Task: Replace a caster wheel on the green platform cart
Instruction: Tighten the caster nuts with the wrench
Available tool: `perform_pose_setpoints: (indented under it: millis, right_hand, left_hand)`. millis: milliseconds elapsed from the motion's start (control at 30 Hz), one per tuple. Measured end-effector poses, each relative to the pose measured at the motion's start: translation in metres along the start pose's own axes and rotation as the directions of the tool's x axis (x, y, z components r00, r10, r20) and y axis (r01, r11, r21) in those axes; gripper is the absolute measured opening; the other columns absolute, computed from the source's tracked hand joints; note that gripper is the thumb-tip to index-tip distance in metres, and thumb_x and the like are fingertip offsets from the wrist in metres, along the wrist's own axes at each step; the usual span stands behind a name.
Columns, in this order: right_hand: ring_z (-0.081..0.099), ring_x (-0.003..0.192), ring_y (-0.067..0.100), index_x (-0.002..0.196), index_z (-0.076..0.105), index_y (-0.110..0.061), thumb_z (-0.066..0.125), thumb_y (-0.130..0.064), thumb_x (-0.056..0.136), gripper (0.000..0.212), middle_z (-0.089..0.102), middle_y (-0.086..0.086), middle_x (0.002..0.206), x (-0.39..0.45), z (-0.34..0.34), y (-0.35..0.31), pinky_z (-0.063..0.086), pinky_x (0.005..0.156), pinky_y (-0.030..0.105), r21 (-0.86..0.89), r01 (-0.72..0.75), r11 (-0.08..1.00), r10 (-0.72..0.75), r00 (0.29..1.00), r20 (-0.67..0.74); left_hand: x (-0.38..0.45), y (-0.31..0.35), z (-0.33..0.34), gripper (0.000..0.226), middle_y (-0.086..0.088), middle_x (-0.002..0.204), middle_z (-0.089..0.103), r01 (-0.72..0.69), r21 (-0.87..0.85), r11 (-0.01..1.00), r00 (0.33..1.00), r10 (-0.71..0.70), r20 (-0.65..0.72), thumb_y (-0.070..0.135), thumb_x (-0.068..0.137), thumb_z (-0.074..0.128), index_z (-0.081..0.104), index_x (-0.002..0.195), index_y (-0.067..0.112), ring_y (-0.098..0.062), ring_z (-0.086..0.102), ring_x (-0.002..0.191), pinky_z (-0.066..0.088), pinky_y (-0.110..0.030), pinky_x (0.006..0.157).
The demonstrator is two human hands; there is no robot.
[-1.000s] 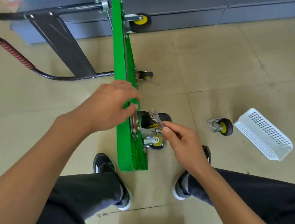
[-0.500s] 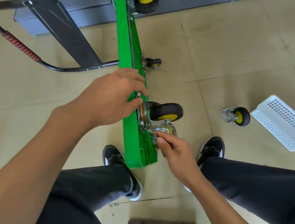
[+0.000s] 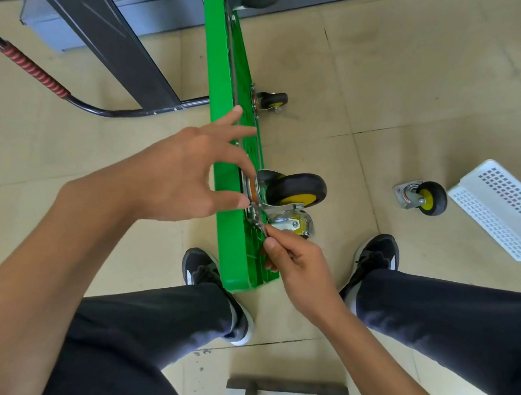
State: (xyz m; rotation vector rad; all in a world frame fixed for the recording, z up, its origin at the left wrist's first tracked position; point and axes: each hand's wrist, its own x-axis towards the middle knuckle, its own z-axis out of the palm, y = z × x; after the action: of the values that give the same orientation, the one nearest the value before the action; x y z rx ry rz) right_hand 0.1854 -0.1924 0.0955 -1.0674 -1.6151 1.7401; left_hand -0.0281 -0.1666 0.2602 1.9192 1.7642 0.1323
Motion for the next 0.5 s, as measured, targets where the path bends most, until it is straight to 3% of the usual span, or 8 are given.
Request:
perform_pose_setpoints:
  millis: [167, 500]
  right_hand:
    - [0.064, 0.081, 0.017, 0.127, 0.069, -0.017, 0.049, -0.049, 0.099, 0.047, 0.065, -0.004, 0.089, -0.0032, 0.0068, 0.0028, 0.055, 0.072, 0.047, -0.149, 0.083, 0.985, -0.096, 0.992, -0.077]
    - [0.064, 0.078, 0.017, 0.126, 0.07, -0.014, 0.048, -0.045, 0.101, 0.046, 0.065, 0.0, 0.088, -0.004, 0.0035, 0.0045, 0.055, 0.066, 0.044, -0.214, 0.11, 0.971, -0.125, 0.991, -0.056]
  left_hand:
    - [-0.0026, -0.0039, -0.0015, 0.063, 0.01, 0.167, 0.006, 0.066, -0.016, 0.998, 0.998, -0.066, 0.009, 0.074, 0.062, 0.06, 0.067, 0.116, 0.043, -0.01, -0.009, 0.153, 0.009, -0.04, 0.125]
    - [0.0029, -0.0072, 0.0001, 0.049, 0.006, 0.168, 0.003, 0.067, -0.06, 0.996, 0.997, -0.065, 0.038, 0.065, 0.065, 0.066, 0.067, 0.104, 0.035, -0.02, -0.008, 0.154, 0.008, -0.037, 0.121]
